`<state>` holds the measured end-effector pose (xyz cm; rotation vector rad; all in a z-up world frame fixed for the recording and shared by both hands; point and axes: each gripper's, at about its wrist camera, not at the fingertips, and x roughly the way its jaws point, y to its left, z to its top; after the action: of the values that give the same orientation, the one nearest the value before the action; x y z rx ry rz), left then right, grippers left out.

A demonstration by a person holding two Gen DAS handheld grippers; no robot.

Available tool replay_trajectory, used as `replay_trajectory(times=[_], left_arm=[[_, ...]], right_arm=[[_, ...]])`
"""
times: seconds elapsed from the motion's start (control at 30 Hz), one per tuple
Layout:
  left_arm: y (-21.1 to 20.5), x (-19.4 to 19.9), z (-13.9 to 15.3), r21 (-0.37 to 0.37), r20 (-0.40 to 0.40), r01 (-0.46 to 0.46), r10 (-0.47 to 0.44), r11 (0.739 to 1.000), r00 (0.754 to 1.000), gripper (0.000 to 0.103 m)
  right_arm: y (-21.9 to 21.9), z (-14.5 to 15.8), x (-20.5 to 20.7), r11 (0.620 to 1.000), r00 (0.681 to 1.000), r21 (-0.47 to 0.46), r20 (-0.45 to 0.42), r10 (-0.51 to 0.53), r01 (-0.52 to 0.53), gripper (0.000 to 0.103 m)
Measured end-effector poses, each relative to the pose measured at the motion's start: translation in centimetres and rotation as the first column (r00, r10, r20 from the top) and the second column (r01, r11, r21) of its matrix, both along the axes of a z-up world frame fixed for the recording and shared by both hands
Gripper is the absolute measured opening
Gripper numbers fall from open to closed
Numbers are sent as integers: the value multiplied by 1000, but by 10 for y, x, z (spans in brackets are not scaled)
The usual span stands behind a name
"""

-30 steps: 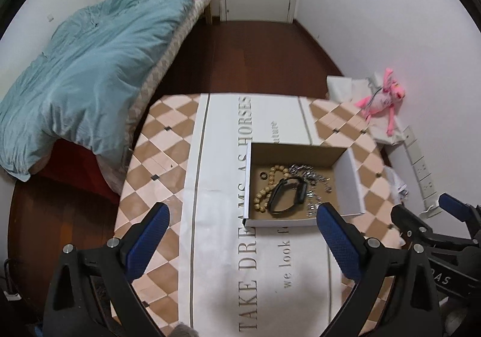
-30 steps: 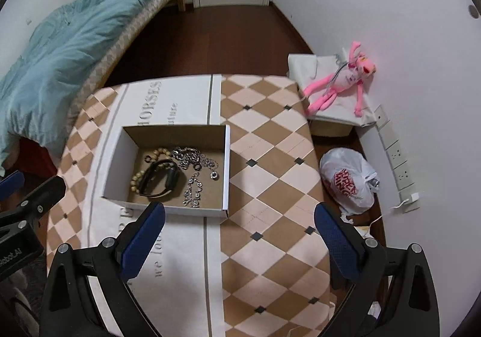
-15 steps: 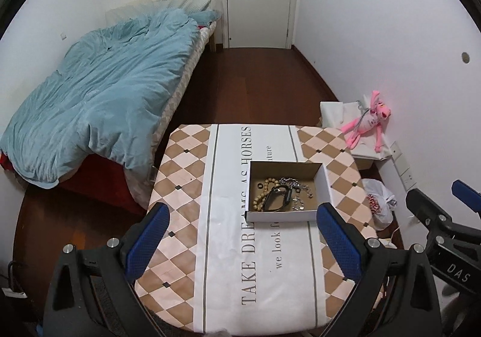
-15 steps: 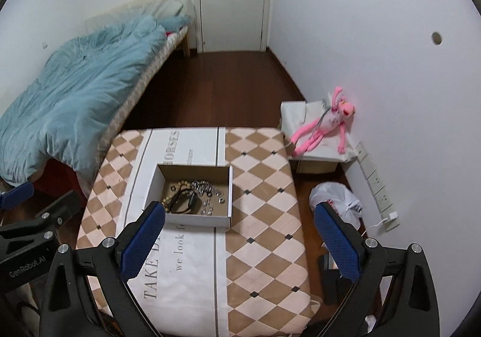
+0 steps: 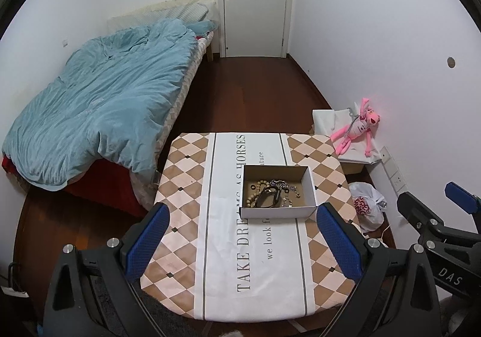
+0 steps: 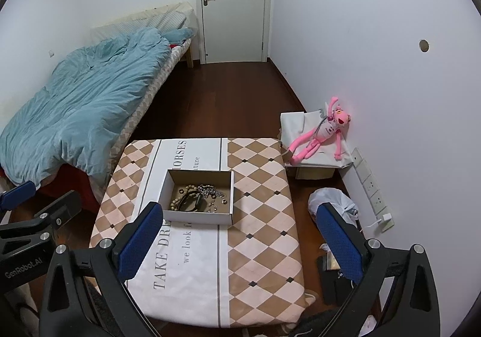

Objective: Organize jewelry

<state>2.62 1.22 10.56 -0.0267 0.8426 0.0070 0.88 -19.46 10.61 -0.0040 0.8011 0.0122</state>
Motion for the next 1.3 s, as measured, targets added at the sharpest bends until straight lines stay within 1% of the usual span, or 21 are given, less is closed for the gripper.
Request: replay_trajectory(times=[0.1, 0.3, 0.4, 0.63, 0.87, 1.07, 1.3], left_arm=[[-3, 3, -3, -3, -17, 4, -4, 1000, 1000, 100], [-4, 24, -15, -27, -70, 7, -9, 1000, 997, 100], [-5, 36, -18, -14, -77, -1, 0, 1000, 997, 100], [-3, 69, -32, 8, -136, -15, 16, 1000, 991, 100], [-5, 92, -47, 26, -185, -12, 16, 1000, 983, 100], [-4, 106, -65, 29, -229, -22, 28, 999, 973, 100], [-3, 110, -76, 31, -257, -27, 34, 999, 966, 100]], right_arm=[[-3, -2, 3, 1000, 1000, 0, -13, -1, 1, 103], [-5, -7, 21, 1000, 999, -3, -39, -12, 12, 103], [-4, -8, 35, 1000, 999, -19, -43, -18, 17, 103], [-5, -22, 76, 999, 996, -36, -84, -29, 27, 103], [-5, -47, 113, 998, 987, -61, -156, -35, 26, 103], [-3, -68, 128, 998, 976, -67, -215, -30, 16, 103], [-2, -79, 133, 997, 969, -71, -247, -31, 14, 103]])
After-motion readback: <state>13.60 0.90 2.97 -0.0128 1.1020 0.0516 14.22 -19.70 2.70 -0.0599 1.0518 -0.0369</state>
